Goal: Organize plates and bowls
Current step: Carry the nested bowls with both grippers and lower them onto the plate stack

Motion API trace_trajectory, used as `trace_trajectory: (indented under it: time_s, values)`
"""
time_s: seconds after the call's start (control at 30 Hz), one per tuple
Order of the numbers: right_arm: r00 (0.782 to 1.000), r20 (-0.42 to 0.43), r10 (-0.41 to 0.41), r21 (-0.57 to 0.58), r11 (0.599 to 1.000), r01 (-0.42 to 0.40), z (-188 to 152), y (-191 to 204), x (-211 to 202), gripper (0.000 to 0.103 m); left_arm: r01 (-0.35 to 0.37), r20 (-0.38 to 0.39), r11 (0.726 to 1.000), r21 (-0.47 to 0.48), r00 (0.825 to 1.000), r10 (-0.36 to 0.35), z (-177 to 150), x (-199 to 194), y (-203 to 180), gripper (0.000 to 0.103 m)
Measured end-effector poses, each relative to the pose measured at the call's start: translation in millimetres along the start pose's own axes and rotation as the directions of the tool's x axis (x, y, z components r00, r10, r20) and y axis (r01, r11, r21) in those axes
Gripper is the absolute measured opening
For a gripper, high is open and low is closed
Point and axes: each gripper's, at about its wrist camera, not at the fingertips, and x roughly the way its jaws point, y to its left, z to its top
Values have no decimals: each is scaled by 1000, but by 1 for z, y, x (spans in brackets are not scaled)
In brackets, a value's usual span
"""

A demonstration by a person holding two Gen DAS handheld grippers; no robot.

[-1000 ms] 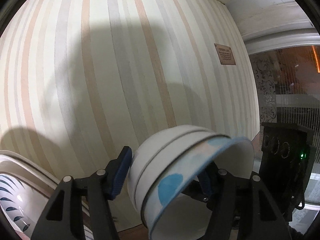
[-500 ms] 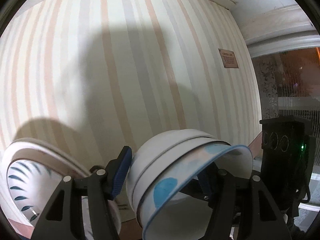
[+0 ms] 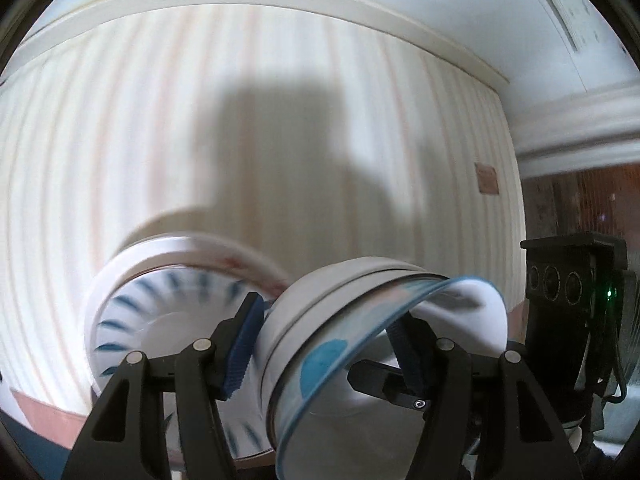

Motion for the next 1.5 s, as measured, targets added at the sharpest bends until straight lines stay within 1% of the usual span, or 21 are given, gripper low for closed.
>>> trace_trajectory:
  time_s: [0.2,0.33,0.4,0.6,0.73,0.87,1.0,1.1,1.17,1.27,1.33,1.43,1.5]
  values:
    - [996,-92,4,-93,996,-13,6,43,40,60,-18,49,993,-118,999,24,-15,-21,48,59]
    - [987,-158,-2,-143,990,-20,5,66,70,60,-26,59,982,-186,998,38,-28,-26,76,59]
    - [983,-185,-8,-156,987,-22,3,72,84,60,-29,60,976,-215,997,43,-34,-25,86,59]
    - [970,-242,-36,-184,983,-10,5,96,129,60,-29,55,965,-262,997,45,-46,-23,108,59]
    - [964,-261,-53,-191,982,3,4,100,144,60,-20,49,961,-276,998,35,-50,-20,118,59]
    - [963,-261,-70,-189,982,21,5,99,152,60,-28,40,962,-272,998,41,-48,-17,118,59]
    - [964,-256,-78,-187,982,30,6,94,147,59,-39,29,965,-259,998,48,-47,-12,119,59]
    - [965,-246,-91,-192,980,43,6,93,143,59,-33,31,966,-255,999,43,-47,-11,117,59]
    - [965,-243,-98,-192,980,51,5,92,141,59,-37,41,969,-244,998,48,-48,-13,115,59]
    - [966,-238,-102,-189,980,57,3,91,140,59,-70,83,978,-198,993,88,-51,-25,108,59]
    - [968,-217,-125,-209,975,79,0,94,135,59,-106,113,978,-177,985,128,-55,-33,103,59]
    - [973,-168,-158,-240,964,115,-3,101,122,59,-175,173,971,-163,964,203,-63,-50,96,59]
    - [975,-129,-182,-266,953,143,-5,107,110,59,-205,210,965,-165,948,238,-70,-63,94,59]
